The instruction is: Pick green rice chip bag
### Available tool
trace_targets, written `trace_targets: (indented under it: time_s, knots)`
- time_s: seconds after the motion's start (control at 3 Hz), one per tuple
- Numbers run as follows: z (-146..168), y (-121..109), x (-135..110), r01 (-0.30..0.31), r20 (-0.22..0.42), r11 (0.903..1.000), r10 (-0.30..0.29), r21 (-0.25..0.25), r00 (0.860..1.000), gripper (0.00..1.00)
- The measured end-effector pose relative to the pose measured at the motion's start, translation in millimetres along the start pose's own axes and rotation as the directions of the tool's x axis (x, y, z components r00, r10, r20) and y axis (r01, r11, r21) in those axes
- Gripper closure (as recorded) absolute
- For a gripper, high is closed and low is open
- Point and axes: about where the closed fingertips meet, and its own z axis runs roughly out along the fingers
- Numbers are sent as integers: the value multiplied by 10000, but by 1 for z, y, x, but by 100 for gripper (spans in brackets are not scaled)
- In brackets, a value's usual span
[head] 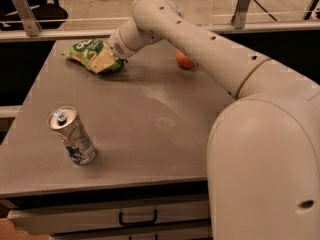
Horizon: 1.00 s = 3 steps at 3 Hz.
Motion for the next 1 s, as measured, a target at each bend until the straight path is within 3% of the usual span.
trace_targets:
  time_s: [0.33, 0.67, 1.0]
  knots:
    - [-30, 4, -19, 553, 796, 9985, -553, 24, 9953, 88]
    - [-87, 5, -47, 1319, 2243, 9912, -1311, 115, 9657, 100]
    - [-148, 8, -70, 1911, 3440, 9810, -1912, 346, 9193, 100]
